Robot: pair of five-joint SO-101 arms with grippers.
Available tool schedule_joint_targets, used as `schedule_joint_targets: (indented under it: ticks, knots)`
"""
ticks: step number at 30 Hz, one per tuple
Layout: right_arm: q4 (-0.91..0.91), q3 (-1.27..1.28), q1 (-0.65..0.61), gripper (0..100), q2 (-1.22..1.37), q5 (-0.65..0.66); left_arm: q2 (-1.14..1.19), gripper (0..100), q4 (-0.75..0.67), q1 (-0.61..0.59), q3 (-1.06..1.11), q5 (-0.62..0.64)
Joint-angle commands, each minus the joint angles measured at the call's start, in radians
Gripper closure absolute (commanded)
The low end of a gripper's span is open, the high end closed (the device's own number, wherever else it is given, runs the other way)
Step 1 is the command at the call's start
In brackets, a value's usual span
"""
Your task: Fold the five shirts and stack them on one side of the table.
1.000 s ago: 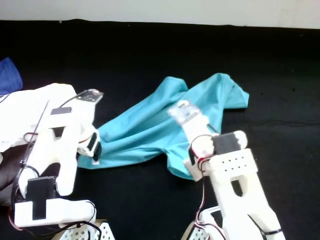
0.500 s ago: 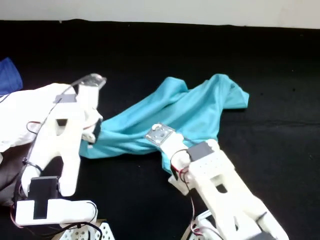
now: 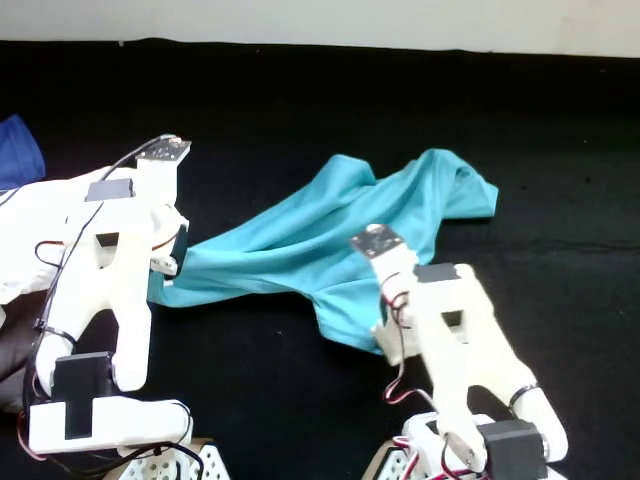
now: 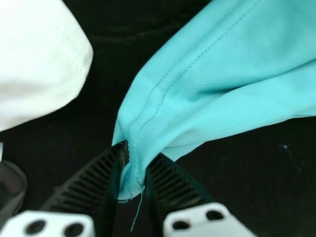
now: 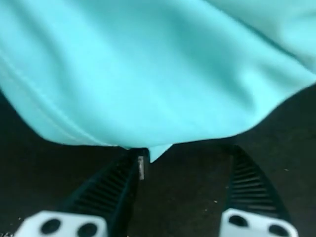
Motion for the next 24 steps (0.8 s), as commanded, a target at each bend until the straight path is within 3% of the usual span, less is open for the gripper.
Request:
schedule_joint_targets:
  ticks: [1,7,15,19,24]
  knots:
    - [-0.028,-0.021,0.035,76.1,-0.022,-0.008,-0.035,99,0.008,-0.002,-0.044,0.002]
    - [-0.030,-0.048,0.036,99.8,-0.081,-0.008,-0.035,99,0.009,-0.004,-0.036,0.002]
    - [0.208,-0.047,0.094,99.3,-0.435,0.003,-0.035,99,0.009,-0.001,-0.036,0.002]
    - [0.315,-0.035,0.222,99.3,-0.591,0.152,-0.033,99,0.057,-0.001,-0.041,0.002]
    - [0.326,0.036,0.366,99.0,-0.627,0.305,-0.025,99,0.143,0.021,-0.036,0.002]
